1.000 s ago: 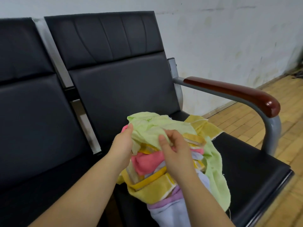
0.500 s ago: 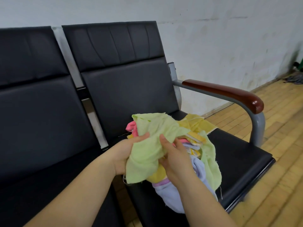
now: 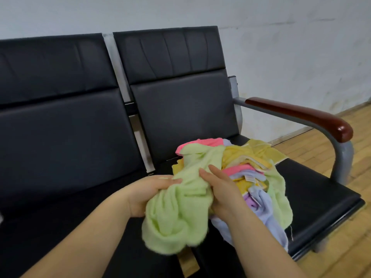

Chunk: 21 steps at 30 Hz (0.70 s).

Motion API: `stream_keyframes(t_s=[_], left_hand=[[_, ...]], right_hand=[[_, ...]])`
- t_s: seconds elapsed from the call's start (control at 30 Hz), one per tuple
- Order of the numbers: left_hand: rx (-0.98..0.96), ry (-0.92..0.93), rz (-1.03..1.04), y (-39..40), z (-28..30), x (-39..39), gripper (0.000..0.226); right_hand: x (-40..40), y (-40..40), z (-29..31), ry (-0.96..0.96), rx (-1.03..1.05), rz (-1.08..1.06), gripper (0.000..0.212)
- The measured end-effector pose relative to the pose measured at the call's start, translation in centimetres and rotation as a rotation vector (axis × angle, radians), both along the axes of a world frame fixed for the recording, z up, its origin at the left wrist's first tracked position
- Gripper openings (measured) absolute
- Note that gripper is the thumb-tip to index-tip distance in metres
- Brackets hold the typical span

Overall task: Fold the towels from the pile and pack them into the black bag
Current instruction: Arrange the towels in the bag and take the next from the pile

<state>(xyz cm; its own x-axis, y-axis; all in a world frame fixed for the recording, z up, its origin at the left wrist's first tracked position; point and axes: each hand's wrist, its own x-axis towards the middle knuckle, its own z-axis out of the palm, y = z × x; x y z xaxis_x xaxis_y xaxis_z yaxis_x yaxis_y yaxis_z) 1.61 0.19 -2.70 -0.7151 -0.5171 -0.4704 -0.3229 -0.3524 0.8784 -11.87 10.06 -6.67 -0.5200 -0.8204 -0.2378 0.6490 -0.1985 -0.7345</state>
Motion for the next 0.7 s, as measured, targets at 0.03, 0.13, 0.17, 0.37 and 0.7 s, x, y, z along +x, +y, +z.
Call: stream_keyframes(t_s=[0.03, 0.13, 0.17, 0.37, 0.7], left_hand=[[0.003, -0.03, 0.001, -0.1, -0.2, 0.3, 0.038], [0.05, -0.073, 0.166, -1.4, -0.9, 1.1, 0.063], [0.076, -0.085, 0.186, -1.5, -0.9, 1.3, 0.065], [-0.083, 0.016, 0.271, -1.1, -1.6, 4.3, 0.026], [-0.286, -0.238, 0.275, 1.3, -5.9, 20.9, 0.032]], right_hand=[[0.1, -0.3, -0.1, 0.005, 0.0, 0.026, 0.048], [2.0, -0.4, 0.4, 0.094, -0.035, 0.216, 0.047], [2.8, -0.3, 0.4, 0.131, -0.047, 0.311, 0.046], [6.4, -1.0, -1.1, 0.47, 0.169, 0.309, 0.021], [13.7, -3.0, -5.3, 1.052, 0.545, 0.687, 0.065]])
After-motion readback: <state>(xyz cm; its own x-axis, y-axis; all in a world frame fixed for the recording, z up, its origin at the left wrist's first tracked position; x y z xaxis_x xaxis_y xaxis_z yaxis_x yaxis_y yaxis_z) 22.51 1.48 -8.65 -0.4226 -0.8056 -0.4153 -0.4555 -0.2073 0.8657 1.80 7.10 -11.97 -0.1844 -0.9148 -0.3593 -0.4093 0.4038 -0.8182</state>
